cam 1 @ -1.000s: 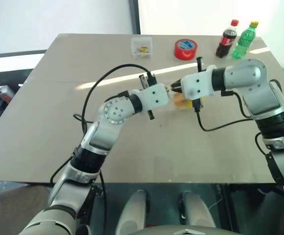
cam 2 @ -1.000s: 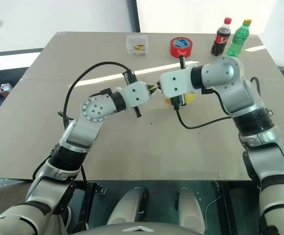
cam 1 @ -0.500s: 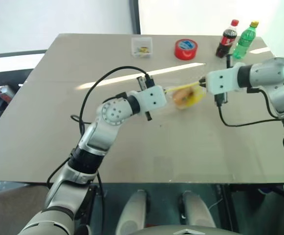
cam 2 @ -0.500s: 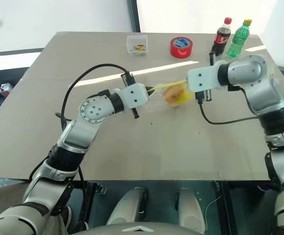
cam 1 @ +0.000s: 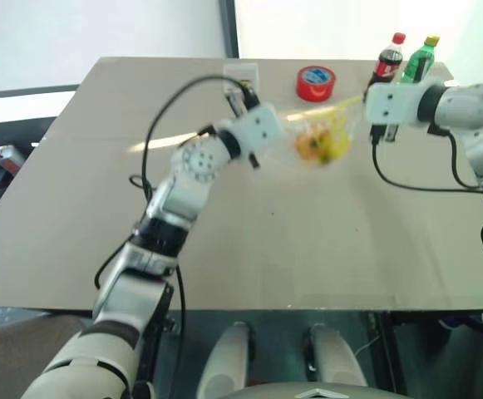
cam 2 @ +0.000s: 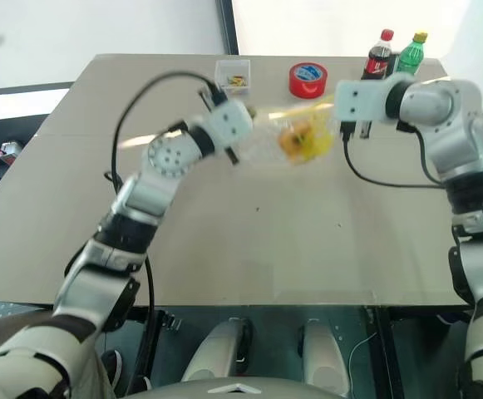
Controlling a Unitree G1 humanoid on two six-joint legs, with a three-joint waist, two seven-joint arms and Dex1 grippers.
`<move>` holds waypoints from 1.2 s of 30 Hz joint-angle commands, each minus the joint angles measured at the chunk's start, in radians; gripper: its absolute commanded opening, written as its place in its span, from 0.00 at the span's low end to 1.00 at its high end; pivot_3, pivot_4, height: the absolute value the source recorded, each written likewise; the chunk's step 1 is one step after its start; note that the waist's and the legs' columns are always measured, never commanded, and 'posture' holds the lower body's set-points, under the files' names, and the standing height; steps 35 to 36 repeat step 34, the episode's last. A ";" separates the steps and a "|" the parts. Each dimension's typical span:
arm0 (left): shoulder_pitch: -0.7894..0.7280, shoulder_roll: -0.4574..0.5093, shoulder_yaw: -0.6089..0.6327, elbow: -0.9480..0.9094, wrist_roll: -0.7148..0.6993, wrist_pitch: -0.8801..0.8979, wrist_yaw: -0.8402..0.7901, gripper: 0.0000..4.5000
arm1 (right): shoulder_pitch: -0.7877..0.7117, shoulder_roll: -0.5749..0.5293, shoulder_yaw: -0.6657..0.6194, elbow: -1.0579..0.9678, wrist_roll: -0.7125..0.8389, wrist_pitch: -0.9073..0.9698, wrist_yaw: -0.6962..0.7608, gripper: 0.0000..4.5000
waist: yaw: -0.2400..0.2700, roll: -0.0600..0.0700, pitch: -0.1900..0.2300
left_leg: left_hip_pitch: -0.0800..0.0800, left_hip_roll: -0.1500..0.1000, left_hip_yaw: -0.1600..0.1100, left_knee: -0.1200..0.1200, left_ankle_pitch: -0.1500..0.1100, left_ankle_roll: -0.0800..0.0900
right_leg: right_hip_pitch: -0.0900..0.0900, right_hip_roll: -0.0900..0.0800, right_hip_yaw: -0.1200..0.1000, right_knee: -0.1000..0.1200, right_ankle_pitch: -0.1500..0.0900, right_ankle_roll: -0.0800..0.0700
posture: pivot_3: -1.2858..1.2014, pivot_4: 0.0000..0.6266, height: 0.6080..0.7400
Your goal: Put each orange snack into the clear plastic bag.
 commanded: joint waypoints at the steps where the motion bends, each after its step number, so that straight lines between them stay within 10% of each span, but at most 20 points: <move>1: -0.033 0.002 0.055 -0.001 -0.051 -0.069 0.006 0.00 | 0.017 -0.046 -0.076 -0.063 0.031 0.069 0.029 0.05 | 0.001 0.000 0.000 | -0.001 0.000 0.000 0.000 0.001 -0.002 | 0.000 0.000 0.000 -0.001 0.000 0.000 | 0.52 0.24 1.00; 10: 0.393 0.062 0.013 -0.405 -0.166 0.185 -0.238 0.00 | 0.558 -0.078 -0.222 -0.629 0.236 0.525 0.182 0.05 | 0.002 0.001 -0.002 | -0.013 0.000 -0.001 -0.001 0.001 -0.002 | -0.008 -0.001 0.000 -0.001 0.000 0.000 | 0.52 0.24 1.00; 18: 0.645 0.029 0.093 -0.599 -0.211 0.368 -0.157 0.80 | 0.884 -0.118 -0.397 -0.738 0.400 0.667 0.218 0.31 | 0.006 0.001 -0.001 | 0.004 0.001 -0.002 0.007 -0.002 0.003 | 0.009 0.000 -0.001 0.000 -0.001 0.001 | 0.52 0.24 1.00; 25: 0.784 0.011 0.326 -0.779 -0.439 0.531 -0.166 0.80 | 0.925 -0.074 -0.652 -0.585 0.728 0.723 0.321 0.31 | 0.001 0.001 -0.002 | 0.008 0.007 -0.001 0.011 -0.002 0.003 | 0.014 0.001 -0.002 0.000 0.000 0.001 | 0.52 0.24 1.00; 36: 0.991 0.132 0.531 -1.014 -0.702 0.731 -0.242 0.80 | 0.945 -0.158 -0.694 -0.455 0.874 0.730 0.479 0.31 | 0.005 0.001 -0.002 | 0.007 0.007 0.000 0.010 -0.003 0.004 | 0.014 0.000 -0.002 -0.001 -0.001 0.000 | 0.52 0.24 1.00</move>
